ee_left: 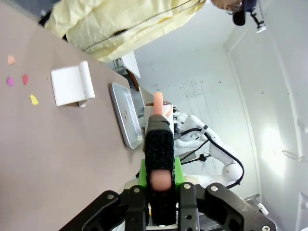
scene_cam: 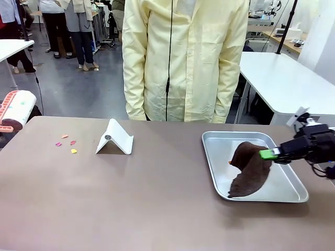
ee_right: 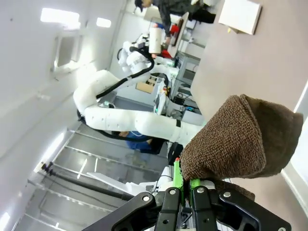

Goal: Clean the surface of the table.
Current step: Hold the Lint Roller with your left hand and the towel with your right hand.

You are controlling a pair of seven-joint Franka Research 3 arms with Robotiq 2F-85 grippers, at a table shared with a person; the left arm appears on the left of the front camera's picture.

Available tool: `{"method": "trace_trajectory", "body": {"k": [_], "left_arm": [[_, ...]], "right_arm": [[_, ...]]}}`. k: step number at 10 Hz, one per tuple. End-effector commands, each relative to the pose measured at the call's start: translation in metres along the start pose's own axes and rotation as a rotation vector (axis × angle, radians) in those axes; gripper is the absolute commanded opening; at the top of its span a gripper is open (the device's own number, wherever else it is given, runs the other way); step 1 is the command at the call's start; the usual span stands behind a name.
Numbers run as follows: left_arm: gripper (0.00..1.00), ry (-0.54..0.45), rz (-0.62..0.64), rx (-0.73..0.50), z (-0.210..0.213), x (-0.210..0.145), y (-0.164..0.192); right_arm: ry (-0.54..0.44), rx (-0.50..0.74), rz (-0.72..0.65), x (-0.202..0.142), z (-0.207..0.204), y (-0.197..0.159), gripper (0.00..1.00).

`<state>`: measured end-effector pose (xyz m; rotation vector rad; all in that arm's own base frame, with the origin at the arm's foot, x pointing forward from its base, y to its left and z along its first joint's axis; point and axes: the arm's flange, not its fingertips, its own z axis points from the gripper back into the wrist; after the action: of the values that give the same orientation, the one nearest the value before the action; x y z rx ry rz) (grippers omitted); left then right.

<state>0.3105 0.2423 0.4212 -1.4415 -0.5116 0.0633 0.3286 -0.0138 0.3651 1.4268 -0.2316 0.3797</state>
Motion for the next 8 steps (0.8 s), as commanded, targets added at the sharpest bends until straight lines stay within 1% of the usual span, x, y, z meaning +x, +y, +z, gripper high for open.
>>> {"method": "trace_trajectory", "body": {"k": [1,2,3,4,5,6,7,8], "left_arm": [[0.22,-0.044,-0.126,-0.021,0.026,0.012,0.007],[0.22,-0.048,-0.142,-0.021,0.039,0.013,0.009],[0.22,-0.063,-0.148,-0.035,0.056,0.013,0.012],[0.22,-0.072,-0.138,-0.004,0.071,0.014,0.016],[0.22,-0.102,-0.1,0.041,0.082,0.015,0.022],[0.22,-0.103,-0.062,0.083,0.092,0.014,0.029],[0.22,-0.079,-0.016,0.142,0.099,0.013,0.038],[0.22,-0.107,-0.087,0.061,0.085,0.009,0.027]], "right_arm": [[-0.061,0.014,-0.013,-0.075,0.063,0.047,0.06],[-0.085,0.009,-0.024,-0.091,0.078,0.051,0.06],[-0.147,0.01,-0.042,-0.105,0.094,0.049,0.06],[-0.246,0.011,-0.039,-0.118,0.109,0.047,0.06],[-0.308,0.005,-0.012,-0.127,0.115,0.048,0.06],[-0.343,-0.001,0.001,-0.131,0.118,0.047,0.06],[-0.353,-0.007,0.026,-0.128,0.116,0.043,0.06],[-0.298,-0.009,-0.03,-0.12,0.154,0.046,0.06]]}}
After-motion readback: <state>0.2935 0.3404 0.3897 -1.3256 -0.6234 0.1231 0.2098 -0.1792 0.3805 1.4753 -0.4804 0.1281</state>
